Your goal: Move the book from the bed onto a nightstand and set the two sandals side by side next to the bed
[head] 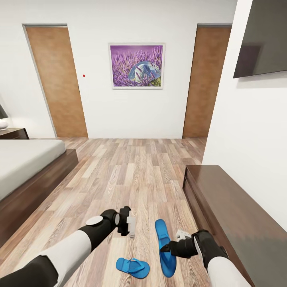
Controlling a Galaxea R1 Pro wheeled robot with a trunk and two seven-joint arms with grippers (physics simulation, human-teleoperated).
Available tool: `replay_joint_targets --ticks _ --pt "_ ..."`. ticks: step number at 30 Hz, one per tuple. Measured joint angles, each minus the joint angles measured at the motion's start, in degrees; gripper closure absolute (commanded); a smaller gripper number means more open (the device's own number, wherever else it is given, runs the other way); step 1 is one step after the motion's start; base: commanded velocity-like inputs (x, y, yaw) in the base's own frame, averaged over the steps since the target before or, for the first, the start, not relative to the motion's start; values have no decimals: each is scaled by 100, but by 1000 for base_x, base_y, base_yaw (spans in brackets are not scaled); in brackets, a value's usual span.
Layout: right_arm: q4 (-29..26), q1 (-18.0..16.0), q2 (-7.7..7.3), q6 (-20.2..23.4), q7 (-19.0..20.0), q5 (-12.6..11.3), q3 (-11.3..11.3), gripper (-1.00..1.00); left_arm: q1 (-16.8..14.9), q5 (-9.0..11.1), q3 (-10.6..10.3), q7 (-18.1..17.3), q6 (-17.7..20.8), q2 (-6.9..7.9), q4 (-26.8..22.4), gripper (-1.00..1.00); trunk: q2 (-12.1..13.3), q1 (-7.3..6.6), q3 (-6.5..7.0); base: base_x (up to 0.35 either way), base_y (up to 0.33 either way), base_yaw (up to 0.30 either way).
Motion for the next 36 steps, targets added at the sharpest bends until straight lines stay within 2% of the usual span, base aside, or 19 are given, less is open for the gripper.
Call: replay_joint_targets --ticks 6,25,29,32,36 --pt "57 0 -4 -1 5 -1 -5 100 16 37 -12 62 -2 -13 52 -100 0 0 0 0 0 0" --pt "73 0 -12 -2 -70 0 -16 100 104 44 -14 95 -68 -58 701 -100 0 0 0 0 0 0" --pt "71 0 -1 -7 -532 -16 -243 100 106 34 3 103 -117 -72 758 -100 0 0 0 0 0 0" --pt "69 0 2 -11 -1032 -18 -489 100 107 43 2 89 -254 -74 775 -100 0 0 0 0 0 0" --pt "69 0 5 -3 -1255 -54 -568 100 107 48 -21 37 -348 -79 780 -100 0 0 0 0 0 0"
